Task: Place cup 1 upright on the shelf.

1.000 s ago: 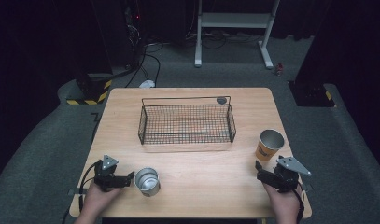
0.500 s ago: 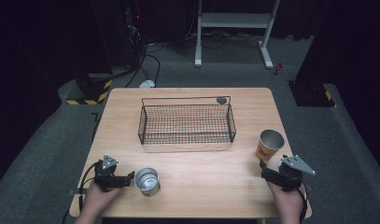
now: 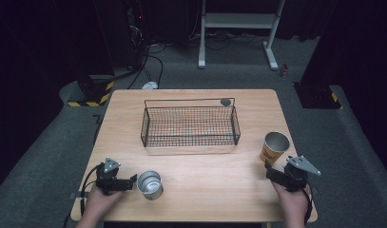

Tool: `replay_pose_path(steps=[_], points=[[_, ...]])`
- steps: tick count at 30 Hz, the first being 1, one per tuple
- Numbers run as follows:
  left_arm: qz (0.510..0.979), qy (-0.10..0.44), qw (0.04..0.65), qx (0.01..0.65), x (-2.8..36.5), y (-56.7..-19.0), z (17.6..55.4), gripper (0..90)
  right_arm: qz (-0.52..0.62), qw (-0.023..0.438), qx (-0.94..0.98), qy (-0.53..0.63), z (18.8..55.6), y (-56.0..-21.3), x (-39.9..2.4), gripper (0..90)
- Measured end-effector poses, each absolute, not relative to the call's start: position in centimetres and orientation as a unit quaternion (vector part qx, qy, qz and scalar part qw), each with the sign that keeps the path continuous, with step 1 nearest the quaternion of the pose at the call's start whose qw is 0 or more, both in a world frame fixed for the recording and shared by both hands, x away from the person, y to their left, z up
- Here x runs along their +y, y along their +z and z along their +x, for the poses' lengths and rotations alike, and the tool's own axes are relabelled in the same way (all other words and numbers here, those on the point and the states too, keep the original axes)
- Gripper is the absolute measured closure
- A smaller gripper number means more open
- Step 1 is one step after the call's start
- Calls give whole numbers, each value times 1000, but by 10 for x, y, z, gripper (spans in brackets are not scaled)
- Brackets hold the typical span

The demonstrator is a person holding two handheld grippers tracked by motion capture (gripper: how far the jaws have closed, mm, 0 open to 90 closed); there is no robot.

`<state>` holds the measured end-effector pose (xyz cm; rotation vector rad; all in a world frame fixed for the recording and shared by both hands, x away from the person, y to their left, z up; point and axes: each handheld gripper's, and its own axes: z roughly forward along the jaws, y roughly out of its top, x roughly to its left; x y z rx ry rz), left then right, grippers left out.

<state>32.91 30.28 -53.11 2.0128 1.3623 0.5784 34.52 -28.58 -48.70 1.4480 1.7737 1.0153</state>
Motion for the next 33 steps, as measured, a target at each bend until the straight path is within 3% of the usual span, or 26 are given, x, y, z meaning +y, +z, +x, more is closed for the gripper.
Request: replay_pose_path(steps=[33], points=[[764,220,315,519,303,-531,329,13,533,323,677,391,379,-479,-287,96]])
